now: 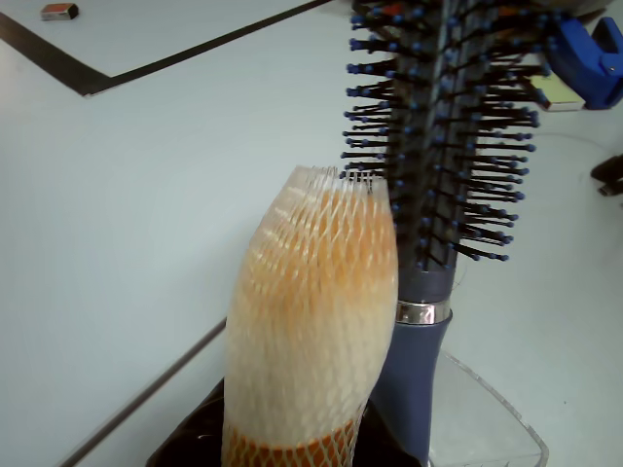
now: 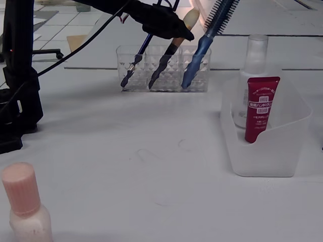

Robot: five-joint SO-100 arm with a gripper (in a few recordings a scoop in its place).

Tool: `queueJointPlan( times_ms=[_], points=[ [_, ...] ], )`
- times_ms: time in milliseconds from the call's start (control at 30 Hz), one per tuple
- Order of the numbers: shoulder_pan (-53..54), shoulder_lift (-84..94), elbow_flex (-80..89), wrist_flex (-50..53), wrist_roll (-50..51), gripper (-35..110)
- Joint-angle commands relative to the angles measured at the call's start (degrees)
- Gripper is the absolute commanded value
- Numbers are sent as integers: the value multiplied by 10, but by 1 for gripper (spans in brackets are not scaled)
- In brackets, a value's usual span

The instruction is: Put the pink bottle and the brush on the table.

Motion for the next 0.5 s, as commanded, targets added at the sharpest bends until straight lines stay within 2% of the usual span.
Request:
queueJointPlan(
  times_ms=[0,467],
  points=[
    [-9,48,6,6,1,0],
    [-8,114,-8,68,15,0]
  ],
)
